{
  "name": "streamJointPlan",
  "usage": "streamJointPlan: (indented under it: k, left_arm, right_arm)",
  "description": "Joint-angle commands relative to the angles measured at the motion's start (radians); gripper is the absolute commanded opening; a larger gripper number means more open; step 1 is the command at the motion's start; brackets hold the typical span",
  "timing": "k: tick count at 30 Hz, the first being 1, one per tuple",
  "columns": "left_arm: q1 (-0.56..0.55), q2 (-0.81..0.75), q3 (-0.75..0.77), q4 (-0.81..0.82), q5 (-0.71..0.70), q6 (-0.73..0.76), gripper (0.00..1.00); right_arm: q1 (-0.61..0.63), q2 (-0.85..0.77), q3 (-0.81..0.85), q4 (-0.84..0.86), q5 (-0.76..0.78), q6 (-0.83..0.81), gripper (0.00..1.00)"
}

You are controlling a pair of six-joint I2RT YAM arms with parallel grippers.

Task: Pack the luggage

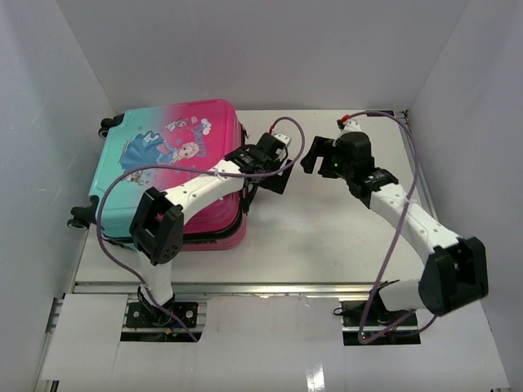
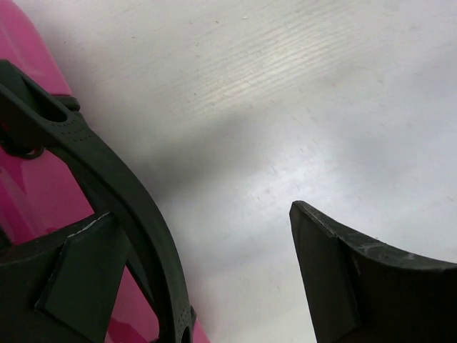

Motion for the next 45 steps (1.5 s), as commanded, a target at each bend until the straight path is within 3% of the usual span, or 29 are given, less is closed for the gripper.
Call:
streamJointPlan:
  k: [1,7,12,21,26,30,34,40,45]
  left_arm:
    - [-0.03,-0.449,0.044,0.245,0.102,0.003,0.98]
    - [-0.03,-0.583,-0.102,0.279,0.283,-0.088,0.98]
    - [-0.03,-0.55,-0.15,0.239,0.13,-0.095,0.98]
    - [-0.029,-0.366,-0.209,0.34,0.102,-0.084,0.98]
    - [-0.03,-0.328,-0.132,0.315,0.115,-0.043,0.98]
    - [-0.03,-0.359,0.019,0.108,0.082,-0.012,0.98]
    - [-0.032,-0.509,-0.016,-0.032,0.054,-0.006,0.98]
    - [-0.033,-0.848,-0.353,-0.064,0.094,-0.045,0.98]
    - [-0.035,-1.182,-0.582,0.123,0.222,-0.12,0.98]
  right_arm:
    - [0.007,-0.166,0.067,-0.221,0.082,-0.026,0.9]
    - [0.009,-0.323,0.04,-0.292,0.1,-0.037,0.9]
    - [0.009,-0.43,-0.023,-0.305,0.105,-0.033,0.9]
    - [0.009,-0.569,-0.119,-0.304,0.11,-0.05,0.9]
    - [0.011,-0.546,-0.151,-0.289,0.061,-0.097,0.9]
    - [0.011,-0.508,-0.177,-0.285,0.009,-0.157,0.9]
    - [0.01,-0.524,-0.193,-0.268,-0.008,-0.175,0.9]
    - [0.011,-0.552,-0.19,-0.255,-0.086,-0.177,0.9]
    - [0.012,-0.607,-0.2,-0.256,-0.077,-0.184,0.9]
